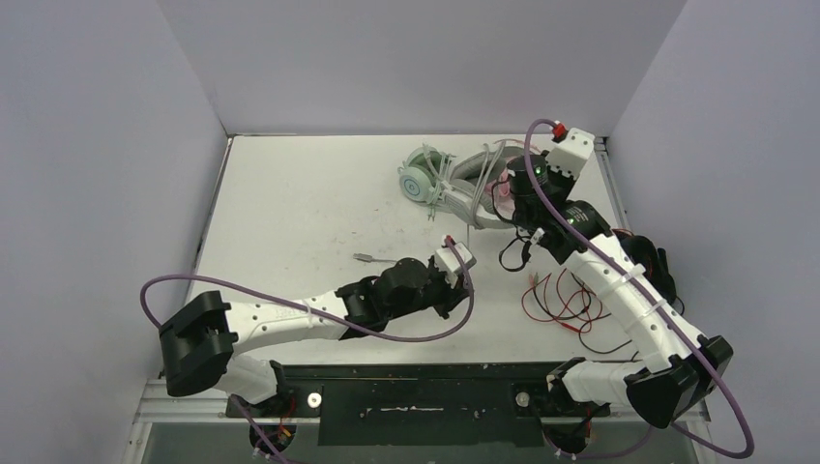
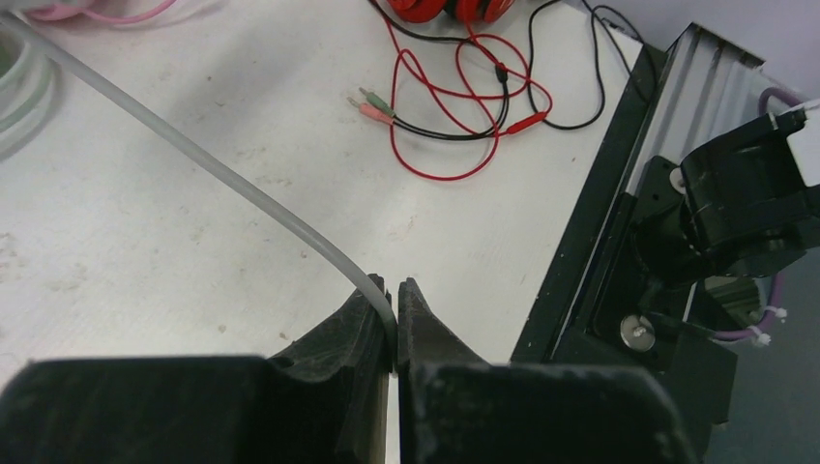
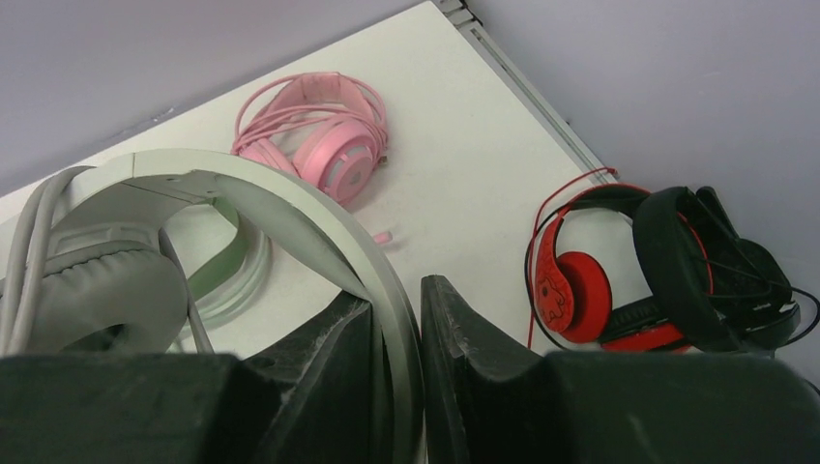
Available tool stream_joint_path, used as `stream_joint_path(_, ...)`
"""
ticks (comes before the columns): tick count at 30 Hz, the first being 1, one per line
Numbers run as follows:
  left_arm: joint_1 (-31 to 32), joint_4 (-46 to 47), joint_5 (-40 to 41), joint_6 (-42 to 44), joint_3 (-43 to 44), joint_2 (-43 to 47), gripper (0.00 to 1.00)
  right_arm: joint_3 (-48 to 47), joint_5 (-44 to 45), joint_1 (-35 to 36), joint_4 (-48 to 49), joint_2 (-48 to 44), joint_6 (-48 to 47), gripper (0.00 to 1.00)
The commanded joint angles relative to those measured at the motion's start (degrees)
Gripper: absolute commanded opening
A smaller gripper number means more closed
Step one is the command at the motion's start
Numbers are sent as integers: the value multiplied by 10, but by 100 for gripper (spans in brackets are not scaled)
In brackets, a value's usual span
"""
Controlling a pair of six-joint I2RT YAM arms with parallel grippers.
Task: Wrap the headphones
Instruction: Wrap the headphones cable around the headphones.
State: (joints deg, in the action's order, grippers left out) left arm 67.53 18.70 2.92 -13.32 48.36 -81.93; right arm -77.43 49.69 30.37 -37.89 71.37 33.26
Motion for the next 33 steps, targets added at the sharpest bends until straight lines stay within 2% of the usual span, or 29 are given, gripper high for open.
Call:
stream_joint_path(1, 19, -156, 4, 59, 60, 38, 0, 23, 40, -12, 118, -4, 58, 0)
stream_joint_path(4, 19, -231, 34, 86, 91, 50, 0, 59, 25, -12, 110, -8, 67, 0)
stream_joint_path(9, 18, -278, 51, 105, 117, 60, 0, 93, 19, -12, 68, -10, 119, 0)
stream_joint_path(14, 18, -209, 5, 86, 95, 32, 0, 58, -89, -33, 64, -10, 153, 0)
stream_joint_path(24, 20, -110, -21, 58, 49, -20, 0, -129, -234, -90, -30, 40, 185, 0)
stream_joint_path(27, 20, -100, -24, 57, 54, -29, 0, -129, -253, -95, -20, 34, 211, 0)
stream_joint_path(33, 25, -65, -29, 54, 83, -58, 0, -55, -266, -99, 17, 9, 273, 0)
